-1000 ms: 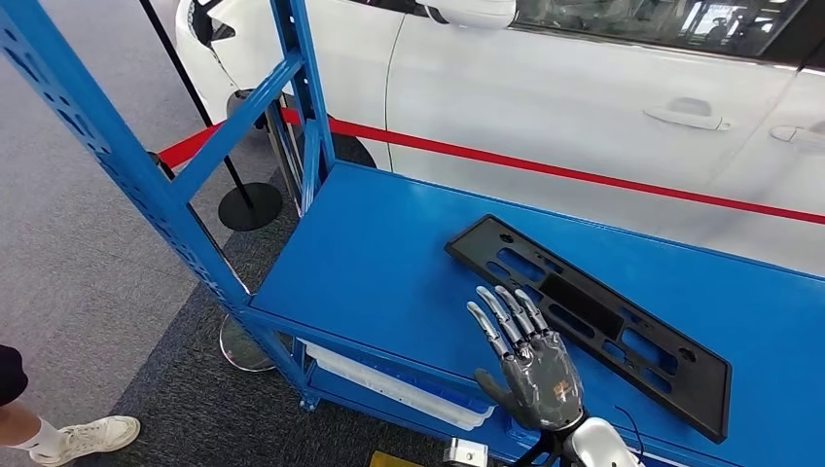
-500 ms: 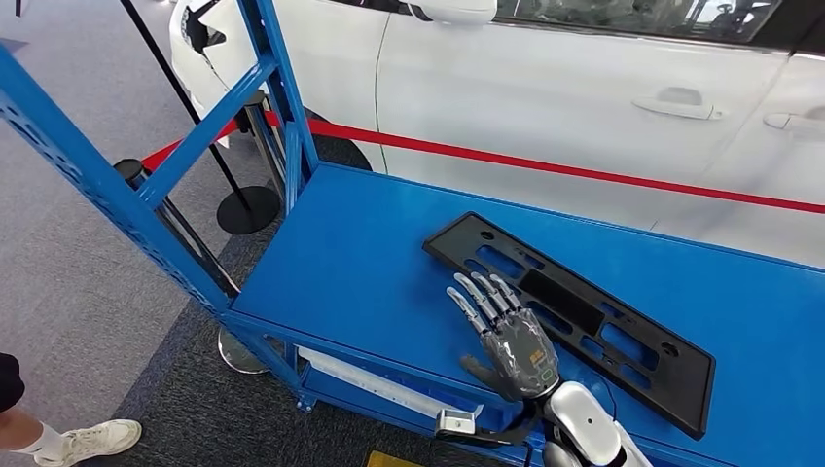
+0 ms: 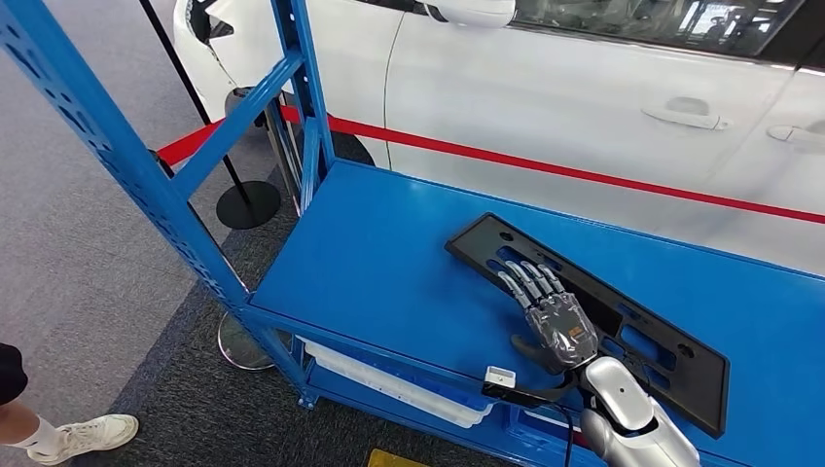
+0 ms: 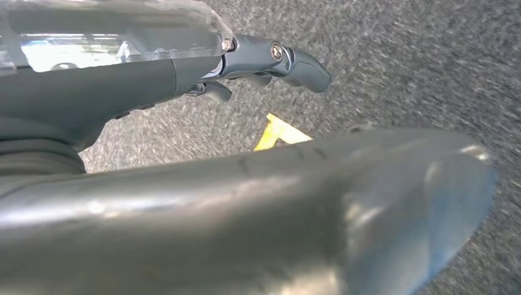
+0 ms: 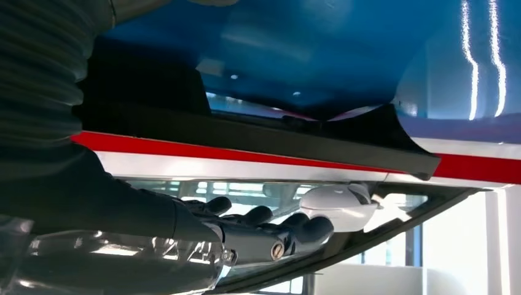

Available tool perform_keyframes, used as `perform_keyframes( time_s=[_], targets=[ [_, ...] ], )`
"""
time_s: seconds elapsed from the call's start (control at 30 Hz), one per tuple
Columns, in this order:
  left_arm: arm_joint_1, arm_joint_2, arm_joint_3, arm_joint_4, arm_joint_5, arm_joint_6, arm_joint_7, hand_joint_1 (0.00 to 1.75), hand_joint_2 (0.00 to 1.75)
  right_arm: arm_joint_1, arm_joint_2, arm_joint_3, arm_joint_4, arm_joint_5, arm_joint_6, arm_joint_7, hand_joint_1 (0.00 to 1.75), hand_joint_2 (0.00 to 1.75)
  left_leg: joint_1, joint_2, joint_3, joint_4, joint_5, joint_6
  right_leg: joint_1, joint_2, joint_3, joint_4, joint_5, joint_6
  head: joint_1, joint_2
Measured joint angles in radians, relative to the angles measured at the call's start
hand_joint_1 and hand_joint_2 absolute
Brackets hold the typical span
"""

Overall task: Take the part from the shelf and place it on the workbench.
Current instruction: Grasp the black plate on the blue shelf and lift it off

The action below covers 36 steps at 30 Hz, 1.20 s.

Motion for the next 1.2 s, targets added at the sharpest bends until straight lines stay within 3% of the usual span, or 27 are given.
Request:
perform_keyframes(
  time_s=[0.07,0.13,0.23,0.3,0.4,0.43,0.47,0.5,0.6,0.67,0.73,0.8,0.9,0.93,0.97,1.0,1.03,1.1,1.13,1.2],
  targets=[
    [0.002,0.0,0.0,0.0,0.0,0.0,0.0,0.0,0.0,-0.025,-0.007,-0.001,0.035,-0.012,-0.003,-0.005,0.0,1.75,0.0,-0.001,0.003,0.003,-0.003,-0.005,-0.002,0.0,0.067,-0.135,0.069,-0.003,0.0,0.0],
    [0.001,0.002,0.0,0.0,0.0,0.0,-0.001,0.0,0.0,-0.044,-0.012,-0.001,0.065,-0.024,-0.003,-0.005,0.0,1.75,-0.004,-0.002,0.003,0.009,-0.007,-0.013,0.001,0.0,0.112,-0.231,0.098,-0.01,-0.001,0.0],
    [0.005,0.006,-0.001,0.0,-0.001,-0.004,-0.001,0.0,0.0,-0.057,-0.017,-0.004,0.098,-0.049,-0.01,-0.017,0.0,1.75,-0.006,-0.004,0.002,0.011,-0.01,-0.028,0.004,0.001,0.118,-0.249,0.1,-0.025,-0.002,0.0],
    [0.007,0.009,-0.001,0.0,-0.001,-0.008,-0.001,0.0,0.0,-0.063,-0.02,-0.005,0.112,-0.06,-0.014,-0.024,0.0,1.75,-0.003,-0.004,-0.009,0.043,-0.034,-0.039,0.001,0.0,0.123,-0.256,0.104,-0.037,-0.003,0.0],
    [0.01,0.013,-0.002,-0.001,-0.001,-0.01,-0.001,0.0,0.0,-0.069,-0.021,-0.006,0.134,-0.067,-0.016,-0.025,0.0,1.75,0.001,-0.003,-0.087,0.219,-0.127,-0.05,0.002,-0.002,0.124,-0.259,0.106,-0.046,-0.005,0.0],
    [0.012,0.014,-0.002,-0.001,-0.001,-0.01,0.0,0.0,0.0,-0.072,-0.021,-0.006,0.143,-0.068,-0.017,-0.025,0.0,1.75,0.001,-0.003,-0.112,0.275,-0.147,-0.052,0.003,-0.002,0.124,-0.259,0.106,-0.046,-0.005,0.0],
    [0.015,0.015,-0.002,-0.001,-0.001,-0.01,0.001,0.0,0.0,-0.076,-0.021,-0.005,0.154,-0.07,-0.019,-0.023,0.0,1.75,0.002,-0.003,-0.122,0.299,-0.148,-0.053,0.003,-0.001,0.124,-0.258,0.106,-0.046,-0.005,0.0],
    [0.017,0.016,-0.002,-0.001,-0.001,-0.01,0.002,0.0,0.0,-0.082,-0.021,-0.005,0.167,-0.071,-0.022,-0.022,0.0,1.75,0.002,-0.003,-0.111,0.281,-0.129,-0.053,0.003,-0.001,0.125,-0.258,0.106,-0.046,-0.005,0.0],
    [0.017,0.019,-0.002,-0.001,-0.001,-0.01,0.002,0.0,0.0,-0.105,-0.022,-0.004,0.203,-0.072,-0.025,-0.019,0.0,1.75,0.003,-0.003,-0.009,0.084,-0.042,-0.046,0.005,0.001,0.128,-0.255,0.105,-0.039,-0.005,0.0],
    [0.016,0.02,-0.002,-0.001,-0.001,-0.01,0.002,0.0,0.0,-0.124,-0.026,-0.004,0.23,-0.074,-0.023,-0.019,0.0,1.75,0.001,-0.004,0.022,0.016,-0.028,-0.035,0.009,0.003,0.127,-0.254,0.106,-0.027,-0.004,0.0],
    [0.018,0.02,-0.003,-0.001,-0.001,-0.01,0.002,0.0,0.0,-0.14,-0.032,-0.004,0.257,-0.078,-0.019,-0.019,0.0,1.75,-0.001,-0.004,0.021,0.011,-0.026,-0.019,0.009,0.004,0.127,-0.257,0.109,-0.013,-0.004,0.0],
    [0.018,0.02,-0.004,-0.001,-0.001,-0.011,0.002,0.0,0.0,-0.152,-0.037,-0.004,0.283,-0.081,-0.018,-0.018,0.0,1.75,-0.001,-0.002,0.021,0.006,-0.017,-0.003,0.006,0.004,0.119,-0.235,0.091,-0.002,-0.003,0.0],
    [0.019,0.02,-0.005,-0.002,-0.002,-0.015,-0.002,0.0,0.0,-0.168,-0.041,-0.004,0.329,-0.083,-0.029,-0.01,0.0,1.75,-0.002,0.001,0.013,0.004,-0.009,0.01,0.004,0.003,0.045,-0.073,-0.006,0.007,-0.003,0.0],
    [0.019,0.02,-0.006,-0.002,-0.002,-0.016,-0.003,0.0,0.0,-0.171,-0.041,-0.004,0.34,-0.083,-0.034,-0.007,0.0,1.75,-0.004,0.002,0.011,0.004,-0.008,0.012,0.004,0.003,0.018,-0.013,-0.031,0.008,-0.003,0.0],
    [0.02,0.02,-0.006,-0.002,-0.002,-0.017,-0.004,0.0,0.0,-0.173,-0.041,-0.004,0.349,-0.083,-0.04,-0.003,0.0,1.75,-0.006,0.002,0.009,0.005,-0.007,0.013,0.004,0.003,0.004,0.018,-0.036,0.007,-0.003,0.0],
    [0.021,0.02,-0.006,-0.002,-0.002,-0.017,-0.004,0.0,0.0,-0.176,-0.041,-0.004,0.357,-0.083,-0.047,0.002,0.0,1.75,-0.009,0.002,0.009,0.005,-0.007,0.013,0.005,0.003,0.009,0.013,-0.022,0.004,-0.003,0.0],
    [0.022,0.02,-0.006,-0.002,-0.002,-0.017,-0.005,0.0,0.0,-0.181,-0.042,-0.004,0.365,-0.081,-0.055,0.009,0.0,1.75,-0.012,0.002,0.01,0.005,-0.007,0.013,0.008,0.003,0.033,-0.031,0.007,-0.003,-0.003,0.0],
    [0.022,0.018,-0.006,-0.004,-0.002,-0.018,-0.006,0.0,0.0,-0.192,-0.047,-0.004,0.379,-0.075,-0.07,0.026,0.0,1.75,-0.018,0.001,0.013,0.006,-0.007,0.013,0.018,0.001,0.107,-0.171,0.068,-0.027,-0.004,0.0],
    [0.022,0.016,-0.006,-0.006,-0.003,-0.019,-0.007,0.0,0.0,-0.198,-0.051,-0.004,0.384,-0.073,-0.075,0.033,0.0,1.75,-0.02,0.001,0.013,0.006,-0.007,0.011,0.024,-0.001,0.133,-0.224,0.085,-0.037,-0.004,0.0],
    [0.022,0.014,-0.007,-0.009,-0.003,-0.021,-0.008,0.0,0.0,-0.206,-0.058,-0.004,0.394,-0.068,-0.08,0.04,0.0,1.75,-0.019,0.0,0.012,0.006,-0.006,0.005,0.031,-0.005,0.148,-0.264,0.091,-0.048,-0.004,0.0]
  ],
)
